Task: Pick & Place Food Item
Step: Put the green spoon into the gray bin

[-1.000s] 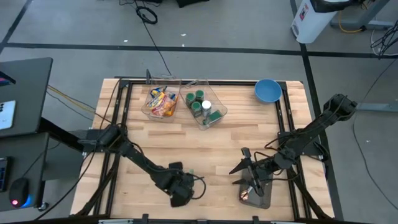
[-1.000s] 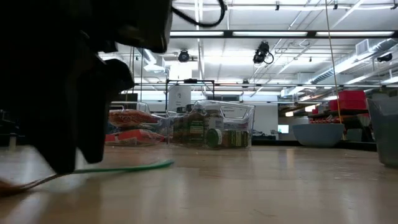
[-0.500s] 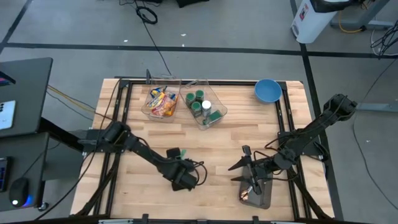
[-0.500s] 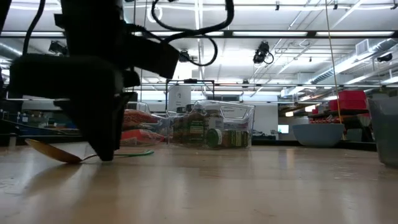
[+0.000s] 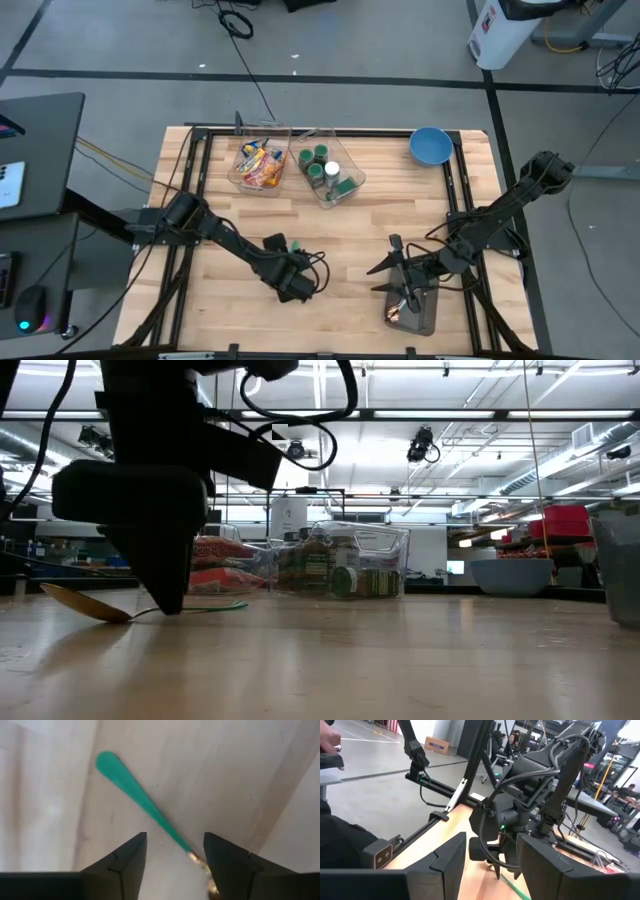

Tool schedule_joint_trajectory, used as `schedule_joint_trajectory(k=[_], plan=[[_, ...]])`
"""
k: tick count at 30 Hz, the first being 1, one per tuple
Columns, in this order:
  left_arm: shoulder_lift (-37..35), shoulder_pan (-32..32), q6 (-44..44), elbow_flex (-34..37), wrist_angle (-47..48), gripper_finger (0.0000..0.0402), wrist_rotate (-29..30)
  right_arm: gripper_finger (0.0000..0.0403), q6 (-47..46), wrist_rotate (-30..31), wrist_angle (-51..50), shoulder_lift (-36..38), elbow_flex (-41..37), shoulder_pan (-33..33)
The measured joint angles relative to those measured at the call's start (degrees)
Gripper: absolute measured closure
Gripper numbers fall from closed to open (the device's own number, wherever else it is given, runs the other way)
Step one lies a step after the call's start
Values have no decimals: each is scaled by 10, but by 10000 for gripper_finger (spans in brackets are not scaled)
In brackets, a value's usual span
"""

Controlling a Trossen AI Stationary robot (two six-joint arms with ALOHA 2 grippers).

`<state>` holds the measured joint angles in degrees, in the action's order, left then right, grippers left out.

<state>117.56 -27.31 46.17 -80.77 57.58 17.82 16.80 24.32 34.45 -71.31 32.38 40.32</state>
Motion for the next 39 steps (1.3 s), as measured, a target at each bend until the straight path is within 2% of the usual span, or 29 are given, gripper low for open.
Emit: schedule_joint_trajectory(k=[5,9,21,28,31,35,39], plan=[[-5,0,45,31,-41,164,-5,217,-9,-1,-9,0,0,1],[-7,0,70,50,-62,169,-18,217,-11,-2,-11,0,0,1],[-8,10,40,56,-184,240,-66,217,-11,-7,-14,0,0,1],[-7,16,10,56,-213,277,-78,217,-15,-8,-20,0,0,1],[-6,16,-12,55,-216,312,-79,217,-15,-8,-21,0,0,1],[-5,15,-35,55,-219,384,-81,217,-19,-8,-22,0,0,1],[-10,12,-67,57,-227,393,-49,217,-19,-8,-24,0,0,1]])
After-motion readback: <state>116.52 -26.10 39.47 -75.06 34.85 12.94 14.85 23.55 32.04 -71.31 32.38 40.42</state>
